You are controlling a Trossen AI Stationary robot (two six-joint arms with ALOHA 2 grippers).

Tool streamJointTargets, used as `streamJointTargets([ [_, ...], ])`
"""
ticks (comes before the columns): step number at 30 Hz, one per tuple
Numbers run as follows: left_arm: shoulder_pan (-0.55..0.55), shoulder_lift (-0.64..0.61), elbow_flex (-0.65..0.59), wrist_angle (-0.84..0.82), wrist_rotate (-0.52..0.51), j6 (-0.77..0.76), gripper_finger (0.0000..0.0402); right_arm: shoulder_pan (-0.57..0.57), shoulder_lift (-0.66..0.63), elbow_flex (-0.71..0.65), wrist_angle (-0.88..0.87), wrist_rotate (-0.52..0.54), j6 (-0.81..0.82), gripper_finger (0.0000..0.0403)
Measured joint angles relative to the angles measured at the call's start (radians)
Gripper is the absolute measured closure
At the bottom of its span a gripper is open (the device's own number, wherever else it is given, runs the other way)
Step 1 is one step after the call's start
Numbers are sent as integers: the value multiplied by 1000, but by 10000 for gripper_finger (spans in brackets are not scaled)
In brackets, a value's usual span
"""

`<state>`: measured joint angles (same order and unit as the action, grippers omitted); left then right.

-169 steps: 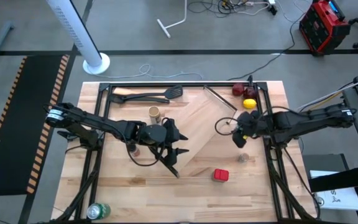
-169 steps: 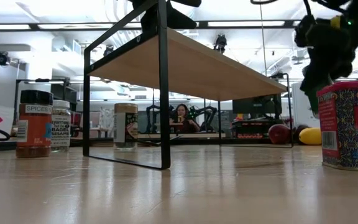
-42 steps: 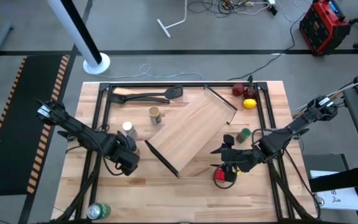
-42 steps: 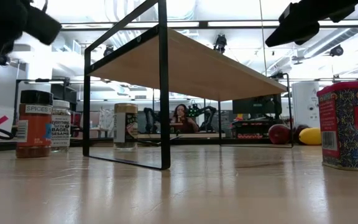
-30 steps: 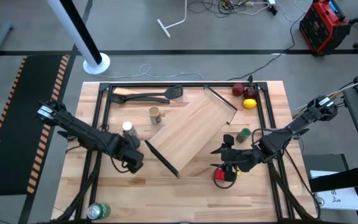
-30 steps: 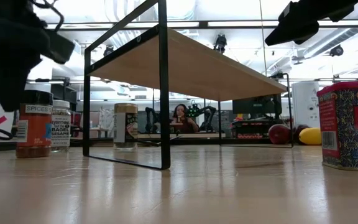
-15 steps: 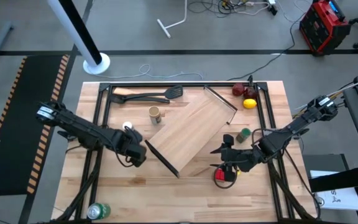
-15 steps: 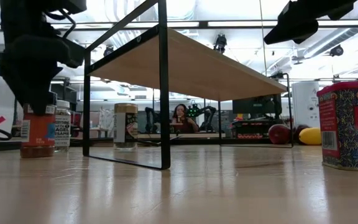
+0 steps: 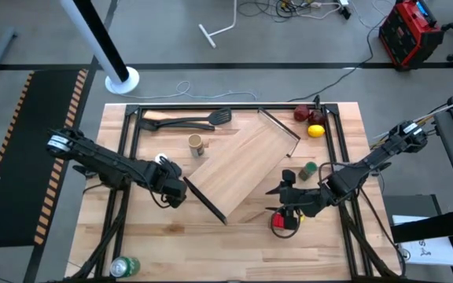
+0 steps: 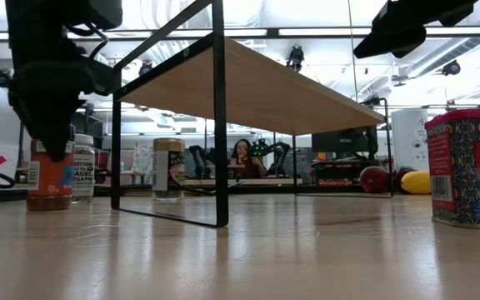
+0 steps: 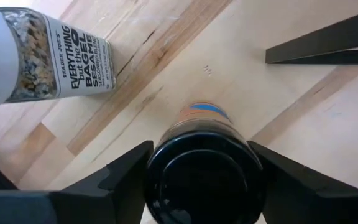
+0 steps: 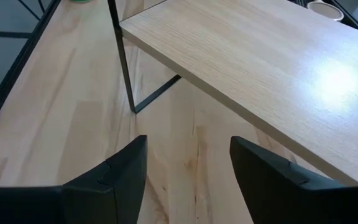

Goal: Shelf spices
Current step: Put the orange seasoning bottle on the shelf

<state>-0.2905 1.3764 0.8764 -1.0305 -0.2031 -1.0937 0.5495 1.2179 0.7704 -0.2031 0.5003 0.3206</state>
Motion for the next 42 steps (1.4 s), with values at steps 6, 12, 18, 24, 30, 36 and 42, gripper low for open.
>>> streamJointTargets([
  [6, 0, 3, -15, 0, 4, 29, 193, 0, 0, 0, 0, 0, -4, 188],
  [12, 0, 2, -6, 0, 50, 65, 217, 0, 0, 0, -1, 24, -8, 192],
  [18, -3, 2, 24, -2, 142, 99, 210, 0, 0, 0, -2, 24, -7, 199],
  [24, -23, -20, 127, 2, 277, 227, 217, 0, 0, 0, -11, 26, -7, 194],
  [30, -31, -40, 282, -9, 326, 288, 211, 0, 0, -2, -38, 48, 12, 196],
  [36, -37, -39, 464, -76, 326, 321, 216, 0, 0, -2, -40, 53, 24, 197],
  [42, -47, -38, 586, -10, 326, 399, 213, 0, 0, -2, -43, 80, 24, 188],
])
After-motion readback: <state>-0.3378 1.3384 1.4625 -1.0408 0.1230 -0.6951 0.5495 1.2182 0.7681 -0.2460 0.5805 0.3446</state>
